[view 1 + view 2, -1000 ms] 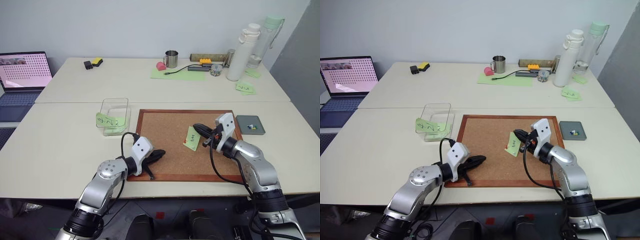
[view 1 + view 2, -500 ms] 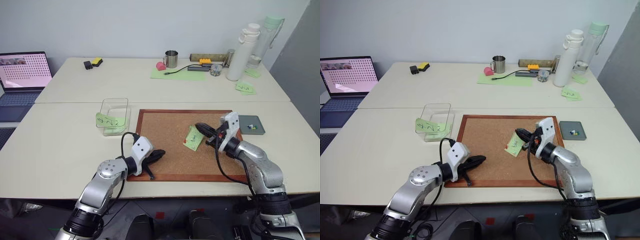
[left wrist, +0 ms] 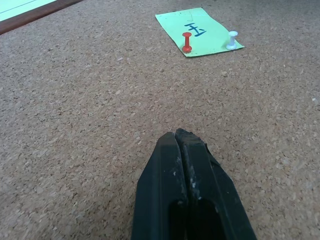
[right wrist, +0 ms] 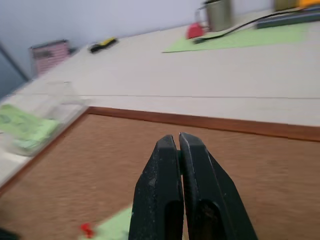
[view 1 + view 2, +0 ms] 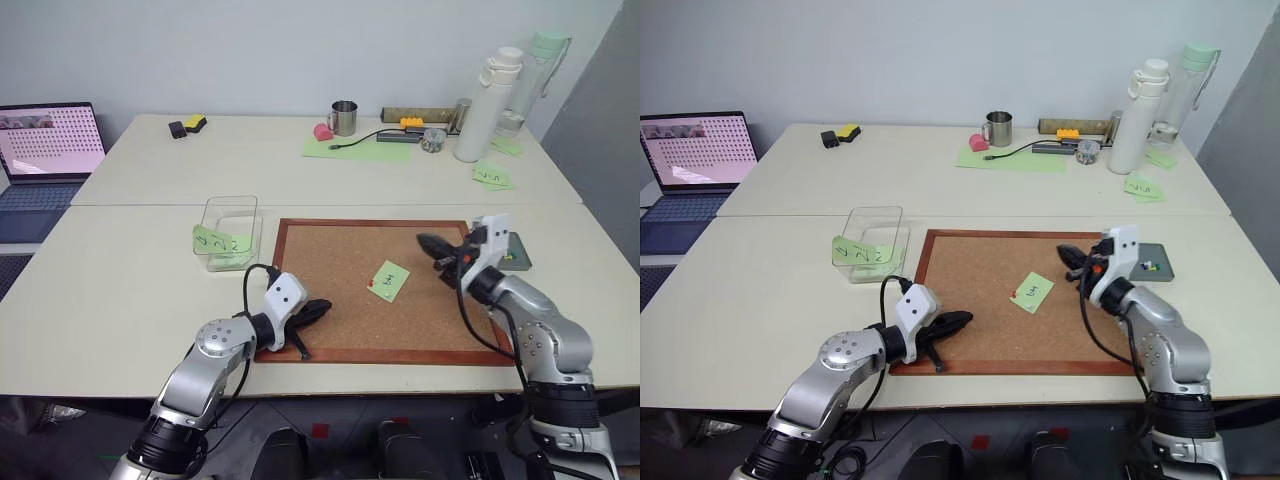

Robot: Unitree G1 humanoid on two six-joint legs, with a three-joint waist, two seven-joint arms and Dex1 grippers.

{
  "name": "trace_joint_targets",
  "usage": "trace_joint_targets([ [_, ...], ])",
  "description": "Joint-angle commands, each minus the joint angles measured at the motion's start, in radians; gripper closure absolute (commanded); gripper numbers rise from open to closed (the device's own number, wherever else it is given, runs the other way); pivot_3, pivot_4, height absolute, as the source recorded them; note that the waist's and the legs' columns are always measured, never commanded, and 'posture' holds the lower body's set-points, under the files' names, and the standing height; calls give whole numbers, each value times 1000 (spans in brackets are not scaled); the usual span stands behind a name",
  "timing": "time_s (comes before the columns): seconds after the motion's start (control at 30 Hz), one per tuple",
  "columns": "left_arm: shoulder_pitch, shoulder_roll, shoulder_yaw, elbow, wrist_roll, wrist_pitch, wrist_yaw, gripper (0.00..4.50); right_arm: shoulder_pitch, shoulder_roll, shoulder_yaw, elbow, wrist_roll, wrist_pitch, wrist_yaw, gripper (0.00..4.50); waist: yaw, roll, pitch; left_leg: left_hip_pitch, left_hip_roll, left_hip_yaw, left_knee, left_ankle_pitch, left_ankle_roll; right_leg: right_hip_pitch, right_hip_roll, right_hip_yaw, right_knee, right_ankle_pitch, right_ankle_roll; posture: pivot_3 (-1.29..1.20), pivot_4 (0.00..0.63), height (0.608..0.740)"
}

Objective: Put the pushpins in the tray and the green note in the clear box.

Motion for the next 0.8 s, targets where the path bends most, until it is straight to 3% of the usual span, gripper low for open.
trace_joint_targets([
  [0.03, 38, 28, -23, 48, 28, 56, -3, 4500, -3, -95, -55, 68, -107, -83, -39, 4439, 0, 0, 0, 0, 0, 0, 0, 0, 0, 0, 0, 0, 0, 0, 0, 0, 150, 740],
  [0.2, 33, 30, -29, 53, 24, 54, -10, 4500, -58, -150, -84, 231, -132, -122, -14, 4439, -4, 1, -1, 1, 0, 1, -1, 0, 0, 0, 2, 0, 1, 0, -1, 0, 150, 740],
  [0.43, 22, 34, -32, 64, 26, 51, -19, 4500, -185, -137, -111, 461, -89, -119, 37, 4439, -3, 1, -1, 1, -1, 1, 0, 0, 0, 0, 2, 1, 0, 0, 0, 0, 150, 740],
  [0.63, 31, 47, -24, 54, 27, 53, -25, 4500, -302, -150, -98, 741, -136, -225, 70, 4439, -4, 1, -1, 1, 0, 2, -1, 0, 0, 0, 2, 1, 0, 0, -1, 0, 150, 740],
  [0.8, 42, 52, -19, 45, 28, 55, -20, 4500, -346, -157, -91, 850, -158, -293, 104, 3517, -6, 1, -1, 1, 0, 2, -1, 0, 0, 0, 2, 1, 0, 0, -1, 0, 150, 740],
])
